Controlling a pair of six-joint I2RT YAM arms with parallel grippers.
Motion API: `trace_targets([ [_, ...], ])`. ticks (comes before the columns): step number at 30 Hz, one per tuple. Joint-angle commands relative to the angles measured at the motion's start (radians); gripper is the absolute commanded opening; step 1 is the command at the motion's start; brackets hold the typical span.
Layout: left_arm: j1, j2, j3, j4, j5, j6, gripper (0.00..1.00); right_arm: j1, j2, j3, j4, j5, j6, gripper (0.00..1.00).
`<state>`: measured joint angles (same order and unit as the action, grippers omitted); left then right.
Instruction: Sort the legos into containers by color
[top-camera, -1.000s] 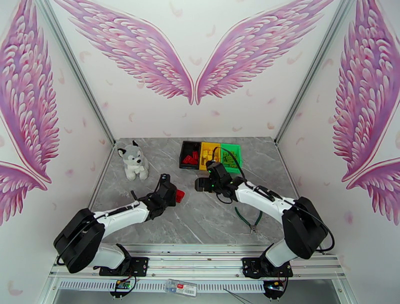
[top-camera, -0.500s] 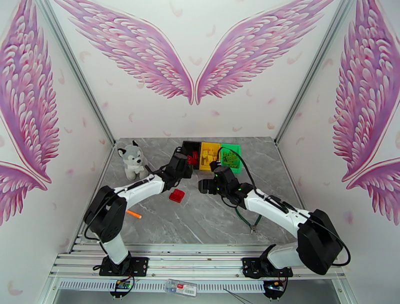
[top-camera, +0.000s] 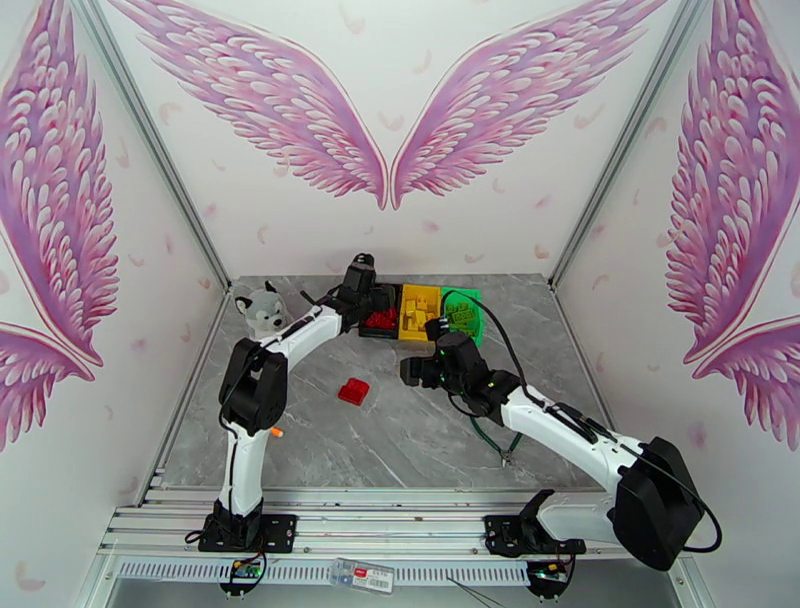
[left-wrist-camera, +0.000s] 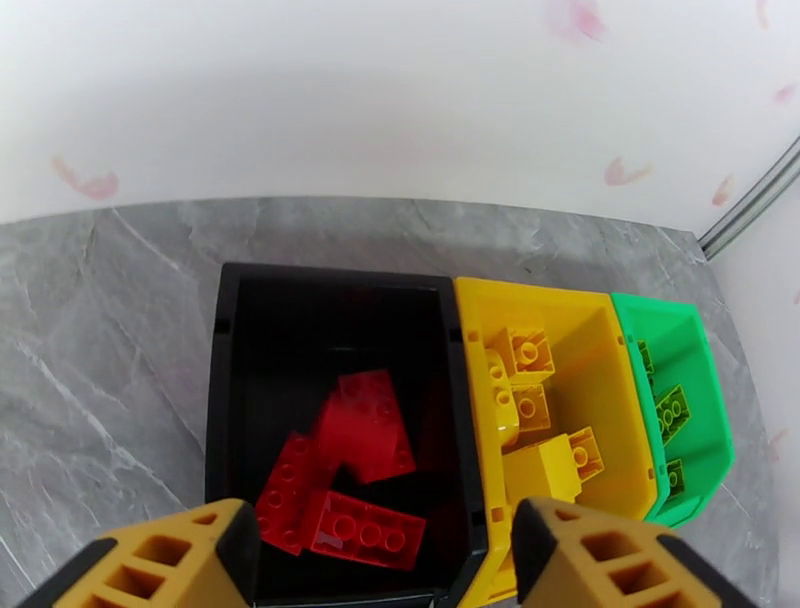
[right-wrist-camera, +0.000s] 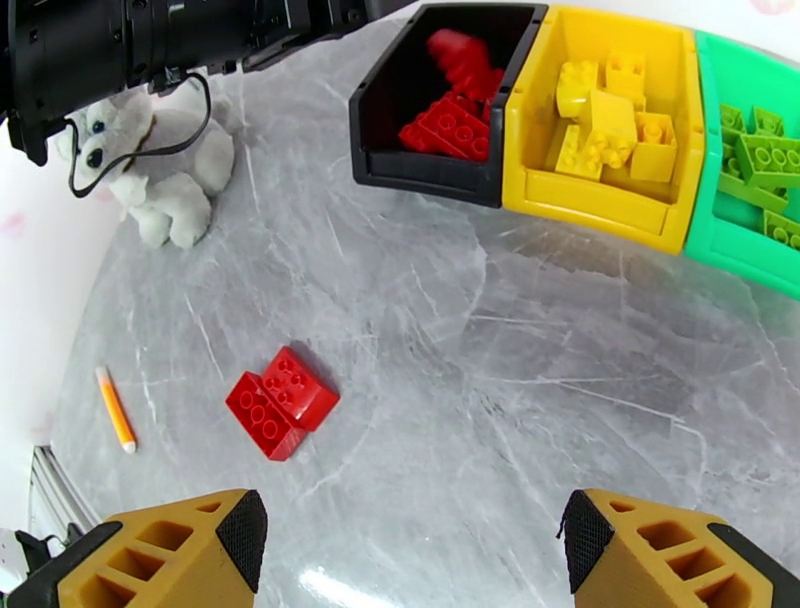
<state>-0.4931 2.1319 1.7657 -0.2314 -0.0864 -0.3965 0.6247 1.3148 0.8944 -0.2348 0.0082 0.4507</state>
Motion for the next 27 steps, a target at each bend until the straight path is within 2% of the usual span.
trace_targets([
  [1, -0.032, -0.074, -0.031, 0.0, 0.008, 0.03, 0.73, -0.002, 0.01, -0.01, 0.013, 0.007, -0.012, 0.84],
  [9, -0.12, -0.366, -0.437, 0.109, -0.174, 0.049, 0.79, -0.003, 0.035, -0.003, 0.017, -0.02, -0.006, 0.81],
  [14, -0.149, -0.531, -0.705, 0.142, -0.237, 0.035, 0.86, -0.003, 0.057, 0.005, 0.017, -0.043, -0.001, 0.8],
  [20, -0.162, -0.69, -0.967, 0.148, -0.212, -0.003, 0.98, -0.003, 0.078, 0.009, 0.021, -0.058, 0.005, 0.8],
  [27, -0.21, -0.797, -1.149, 0.169, -0.2, -0.025, 0.99, -0.002, 0.092, 0.014, 0.023, -0.064, 0.006, 0.8],
])
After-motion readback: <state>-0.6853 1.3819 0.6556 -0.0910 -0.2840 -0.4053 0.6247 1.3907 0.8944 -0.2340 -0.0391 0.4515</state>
